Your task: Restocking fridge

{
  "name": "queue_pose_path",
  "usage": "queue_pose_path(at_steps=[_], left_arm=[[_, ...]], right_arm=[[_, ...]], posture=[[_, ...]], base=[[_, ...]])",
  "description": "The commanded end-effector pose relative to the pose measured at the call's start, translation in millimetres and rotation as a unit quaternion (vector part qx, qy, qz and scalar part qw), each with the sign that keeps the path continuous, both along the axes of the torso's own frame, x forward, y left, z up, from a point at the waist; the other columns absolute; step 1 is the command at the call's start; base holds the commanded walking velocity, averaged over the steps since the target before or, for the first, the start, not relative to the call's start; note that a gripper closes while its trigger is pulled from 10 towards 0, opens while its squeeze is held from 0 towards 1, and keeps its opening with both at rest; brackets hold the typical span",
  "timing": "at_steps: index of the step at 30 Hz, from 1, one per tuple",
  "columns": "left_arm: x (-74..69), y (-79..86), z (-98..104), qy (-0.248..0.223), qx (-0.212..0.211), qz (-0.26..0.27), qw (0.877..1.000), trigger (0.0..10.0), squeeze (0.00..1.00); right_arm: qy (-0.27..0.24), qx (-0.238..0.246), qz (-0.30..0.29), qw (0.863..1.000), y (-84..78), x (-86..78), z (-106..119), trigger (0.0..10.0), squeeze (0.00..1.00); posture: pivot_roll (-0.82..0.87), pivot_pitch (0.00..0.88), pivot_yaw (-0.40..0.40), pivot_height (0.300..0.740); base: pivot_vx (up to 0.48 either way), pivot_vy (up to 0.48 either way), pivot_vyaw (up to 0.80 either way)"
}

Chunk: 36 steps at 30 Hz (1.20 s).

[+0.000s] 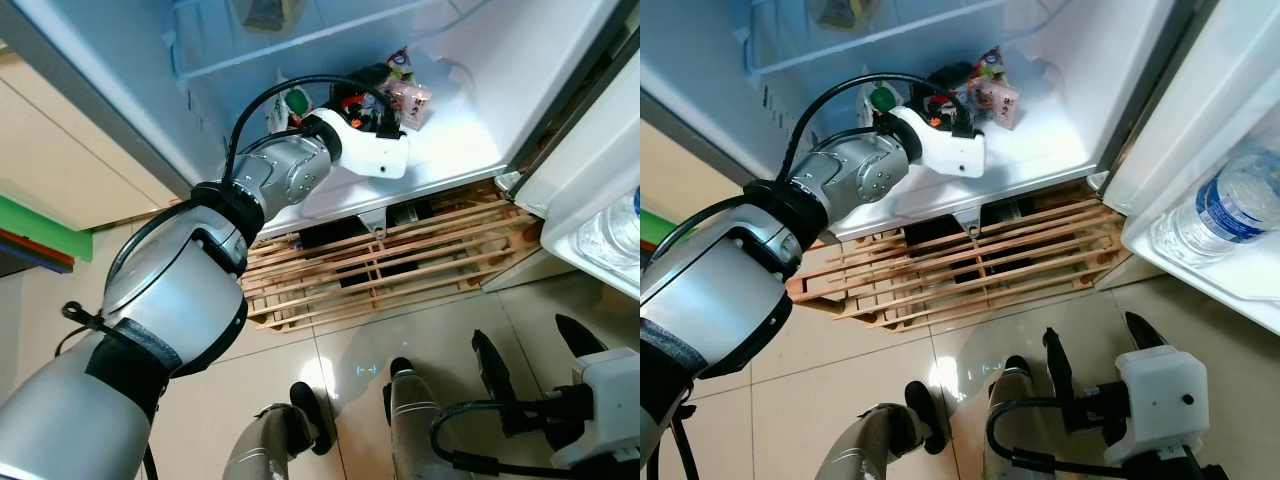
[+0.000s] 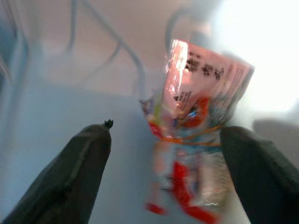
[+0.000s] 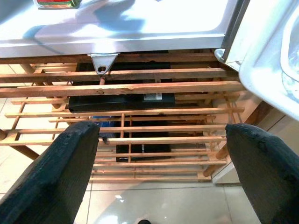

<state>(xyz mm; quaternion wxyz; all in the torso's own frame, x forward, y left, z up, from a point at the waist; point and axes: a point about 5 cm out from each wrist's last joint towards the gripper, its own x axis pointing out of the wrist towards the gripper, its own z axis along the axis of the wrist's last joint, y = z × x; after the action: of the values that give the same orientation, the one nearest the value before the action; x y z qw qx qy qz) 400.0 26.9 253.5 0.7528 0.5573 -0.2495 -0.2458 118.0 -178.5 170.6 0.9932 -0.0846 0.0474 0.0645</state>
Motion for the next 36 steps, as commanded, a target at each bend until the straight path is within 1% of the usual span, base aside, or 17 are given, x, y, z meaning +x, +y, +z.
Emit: queue_pose_path(at_steps=[1, 2, 3, 4, 6, 10, 11, 12, 15, 16, 18, 20, 25, 27, 31, 32, 36], left_arm=[[-5.8, -6.0, -11.4, 0.095, -0.064, -0.042, 0.993, 10.0, 0.00], [-5.8, -6.0, -11.4, 0.095, -0.064, -0.042, 0.993, 10.0, 0.00], [-14.9, -18.4, -18.3, 0.168, -0.124, -0.101, 0.973, 10.0, 0.00], [-18.3, -22.5, -20.1, 0.187, -0.143, -0.121, 0.964, 10.0, 0.00], [-22.4, -27.5, -21.5, 0.209, -0.168, -0.145, 0.952, 10.0, 0.00], [-28.2, -29.4, -18.0, 0.257, -0.251, -0.185, 0.915, 10.0, 0.00], [-29.8, -26.9, -19.1, 0.271, -0.277, -0.188, 0.903, 10.0, 0.00], [-29.8, -26.9, -19.1, 0.271, -0.277, -0.188, 0.903, 10.0, 0.00], [-37.3, -15.1, -24.9, 0.293, -0.327, -0.198, 0.876, 10.0, 0.00], [-47.2, 0.6, -33.4, 0.299, -0.350, -0.192, 0.867, 10.0, 0.00], [-52.6, 9.6, -37.7, 0.300, -0.364, -0.181, 0.863, 10.0, 0.00], [-60.1, 31.2, -46.3, 0.301, -0.413, -0.139, 0.849, 10.0, 0.00], [-71.1, 49.5, -58.8, 0.302, -0.480, -0.071, 0.821, 10.0, 0.00], [-83.0, 64.2, -74.4, 0.301, -0.512, -0.011, 0.804, 10.0, 0.00], [-110.9, 89.0, -110.5, 0.303, -0.564, 0.091, 0.763, 10.0, 0.00], [-114.7, 97.1, -120.2, 0.304, -0.580, 0.122, 0.745, 10.0, 0.00], [-107.2, 106.2, -130.6, 0.300, -0.589, 0.150, 0.735, 10.0, 0.00]], right_arm=[[0.016, 0.003, 0.000, 1.000, -2.1, 0.9, -5.4, 10.0, 0.00], [0.016, 0.003, 0.000, 1.000, -2.1, 0.9, -5.4, 10.0, 0.00], [0.007, 0.004, 0.005, 1.000, -2.6, 8.9, -7.1, 10.0, 0.00], [0.003, 0.004, 0.007, 1.000, -2.8, 13.5, -8.2, 10.0, 0.00], [-0.005, 0.005, 0.010, 1.000, -3.2, 21.5, -9.4, 10.0, 0.00], [-0.022, 0.008, 0.015, 1.000, -5.0, 37.1, -10.2, 10.0, 0.00], [-0.028, 0.010, 0.015, 0.999, -6.0, 41.3, -10.2, 10.0, 0.00], [-0.028, 0.010, 0.015, 0.999, -6.0, 41.3, -10.2, 10.0, 0.00], [-0.039, 0.015, 0.013, 0.999, -9.0, 52.2, -11.3, 10.0, 0.00], [-0.046, 0.019, 0.009, 0.999, -12.1, 60.6, -13.5, 10.0, 0.00], [-0.050, 0.020, 0.008, 0.999, -13.3, 64.2, -14.4, 10.0, 0.00], [-0.060, 0.022, 0.004, 0.998, -17.7, 82.3, -18.9, 10.0, 0.00], [-0.079, 0.024, -0.002, 0.997, -20.1, 103.7, -19.8, 10.0, 0.00], [-0.094, 0.024, -0.003, 0.995, -19.7, 113.2, -17.8, 10.0, 0.00], [-0.116, 0.014, -0.021, 0.993, -23.9, 123.6, -16.0, 10.0, 0.00], [-0.123, 0.010, -0.026, 0.992, -26.5, 126.6, -15.6, 10.0, 0.00], [-0.128, 0.005, -0.034, 0.991, -28.3, 131.4, -15.7, 10.0, 0.00]], posture=[[-0.49, 0.272, 0.145, 0.740], [-0.49, 0.272, 0.145, 0.740], [-0.47, 0.236, 0.147, 0.740], [-0.46, 0.224, 0.148, 0.740], [-0.45, 0.204, 0.149, 0.740], [-0.42, 0.154, 0.154, 0.740], [-0.41, 0.132, 0.154, 0.740], [-0.41, 0.132, 0.154, 0.740], [-0.39, 0.104, 0.155, 0.740], [-0.36, 0.079, 0.153, 0.740], [-0.34, 0.066, 0.152, 0.740], [-0.28, 0.013, 0.142, 0.740], [-0.24, 0.000, 0.134, 0.740], [-0.21, 0.000, 0.119, 0.740], [-0.18, 0.000, 0.086, 0.740], [-0.18, 0.000, 0.073, 0.740], [-0.17, 0.000, 0.043, 0.740]], base=[[0.000, 0.000, 0.00], [0.000, 0.000, 0.00], [0.000, 0.000, 0.00], [0.000, 0.000, 0.00], [0.000, 0.000, 0.00], [0.000, 0.000, 0.00], [0.000, 0.000, 0.00], [0.000, 0.000, 0.00], [0.000, 0.000, 0.00], [0.000, 0.000, 0.00], [0.000, 0.000, 0.00], [0.000, 0.000, 0.00], [0.000, 0.000, 0.00], [0.000, 0.000, 0.00], [0.000, 0.000, 0.00], [0.000, 0.000, 0.00], [0.000, 0.000, 0.00]])
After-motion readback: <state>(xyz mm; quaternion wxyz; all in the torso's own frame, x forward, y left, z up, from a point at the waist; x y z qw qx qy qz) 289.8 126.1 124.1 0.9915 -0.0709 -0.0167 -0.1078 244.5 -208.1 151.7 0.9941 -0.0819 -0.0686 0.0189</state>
